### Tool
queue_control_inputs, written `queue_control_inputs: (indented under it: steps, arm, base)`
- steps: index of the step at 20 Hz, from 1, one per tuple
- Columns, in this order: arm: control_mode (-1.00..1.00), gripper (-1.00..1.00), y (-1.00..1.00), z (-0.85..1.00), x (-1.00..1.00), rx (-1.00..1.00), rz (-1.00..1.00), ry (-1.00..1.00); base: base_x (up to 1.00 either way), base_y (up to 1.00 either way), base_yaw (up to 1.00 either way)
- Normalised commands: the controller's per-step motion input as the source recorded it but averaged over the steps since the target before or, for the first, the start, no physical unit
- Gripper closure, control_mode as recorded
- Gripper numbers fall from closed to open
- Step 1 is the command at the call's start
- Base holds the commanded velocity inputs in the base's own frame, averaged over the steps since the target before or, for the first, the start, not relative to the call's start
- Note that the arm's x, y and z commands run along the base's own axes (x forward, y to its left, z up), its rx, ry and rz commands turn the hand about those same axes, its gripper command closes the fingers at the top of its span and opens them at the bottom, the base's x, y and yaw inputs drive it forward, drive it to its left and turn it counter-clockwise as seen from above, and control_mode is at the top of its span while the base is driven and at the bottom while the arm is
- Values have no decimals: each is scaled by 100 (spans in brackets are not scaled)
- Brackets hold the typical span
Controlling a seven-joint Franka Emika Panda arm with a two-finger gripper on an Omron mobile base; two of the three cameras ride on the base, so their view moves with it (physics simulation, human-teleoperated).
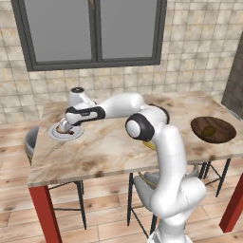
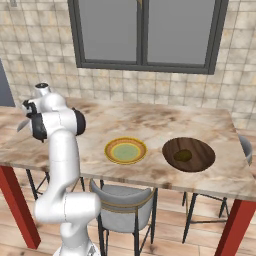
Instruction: Pick the chicken drumstick and avocado from their plates and place them in the bowl. Then put the bowl in the fridge.
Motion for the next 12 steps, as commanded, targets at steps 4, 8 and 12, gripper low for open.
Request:
queue_control_inputs:
  steps: [4,8,12]
  arm:
    - [-100,-100,11,-18,19,0,-3,0]
    - [-100,-100,11,-17,17,0,-2,0]
    - [-100,-100,8,-16,17,0,0,0]
  base:
    - [0,0,0]
    - [0,0,0]
    - [0,0,0]
